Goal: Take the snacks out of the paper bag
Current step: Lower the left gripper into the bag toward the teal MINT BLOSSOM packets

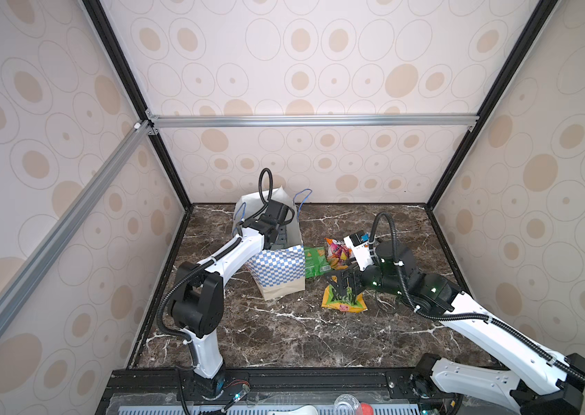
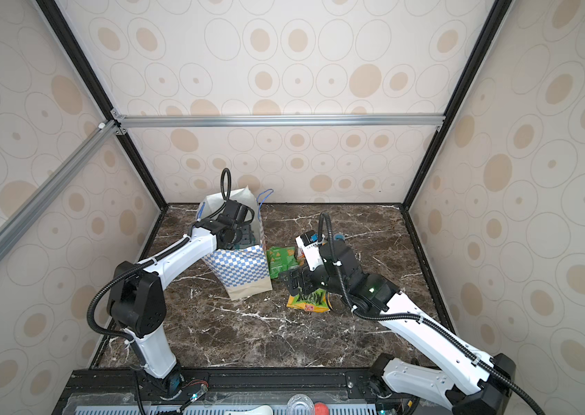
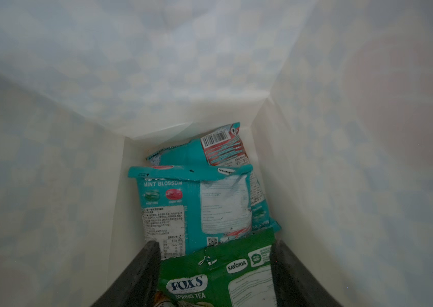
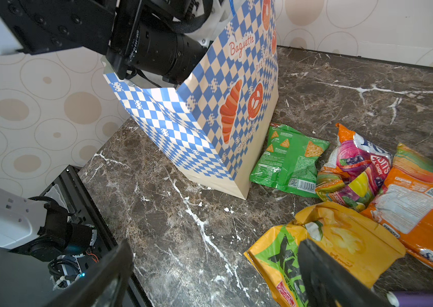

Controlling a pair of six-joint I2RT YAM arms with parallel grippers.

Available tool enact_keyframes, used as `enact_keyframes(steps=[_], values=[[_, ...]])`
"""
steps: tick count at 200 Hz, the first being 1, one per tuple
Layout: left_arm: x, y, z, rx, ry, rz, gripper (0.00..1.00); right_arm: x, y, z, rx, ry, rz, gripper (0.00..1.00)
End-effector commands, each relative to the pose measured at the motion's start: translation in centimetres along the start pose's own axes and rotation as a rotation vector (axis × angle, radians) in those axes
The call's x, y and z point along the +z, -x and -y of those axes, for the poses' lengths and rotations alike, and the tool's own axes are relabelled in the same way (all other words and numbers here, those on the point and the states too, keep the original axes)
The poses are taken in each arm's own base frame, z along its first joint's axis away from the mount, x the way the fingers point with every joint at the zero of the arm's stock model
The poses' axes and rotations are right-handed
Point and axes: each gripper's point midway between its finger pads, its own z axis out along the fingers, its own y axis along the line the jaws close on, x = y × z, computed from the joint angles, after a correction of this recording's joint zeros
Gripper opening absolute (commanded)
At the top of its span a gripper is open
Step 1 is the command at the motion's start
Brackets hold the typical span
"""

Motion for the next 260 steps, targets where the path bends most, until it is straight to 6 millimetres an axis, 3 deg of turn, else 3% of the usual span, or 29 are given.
enact_keyframes(steps=[1,27,46,74,110,152,174,216,260], values=[[1.2,-0.4,0.2,-0.010,-0.027,-0.019,0.67,-0.7,0.5,-0.3,-0.008,0.003,0.019,1.00],[2.7,-0.8,0.6,0.005,-0.052,-0.019,0.73,-0.6,0.4,-0.3,-0.004,0.004,0.016,1.00],[3.7,-0.9,0.8,0.015,-0.074,-0.018,0.85,-0.5,0.4,-0.2,-0.002,0.002,0.017,1.00],[4.7,-0.8,1.9,0.037,-0.134,-0.004,0.94,0.0,0.3,-0.2,0.003,0.008,0.030,1.00],[6.7,-1.9,2.9,0.009,-0.175,-0.044,0.97,0.2,1.8,-0.9,-0.020,0.024,0.045,1.00],[9.6,-5.3,2.0,0.036,-0.109,-0.150,0.95,0.3,2.3,-1.0,-0.046,0.025,0.046,1.00],[10.4,-6.6,1.6,0.042,-0.088,-0.189,0.86,0.4,2.1,-1.0,-0.044,0.025,0.040,1.00],[10.5,-6.8,2.0,0.041,-0.110,-0.196,0.68,0.3,2.1,-1.0,-0.031,0.027,0.045,1.00],[11.1,-7.7,1.5,0.021,-0.101,-0.243,0.40,-0.3,2.5,-1.1,-0.028,0.029,0.062,1.00]])
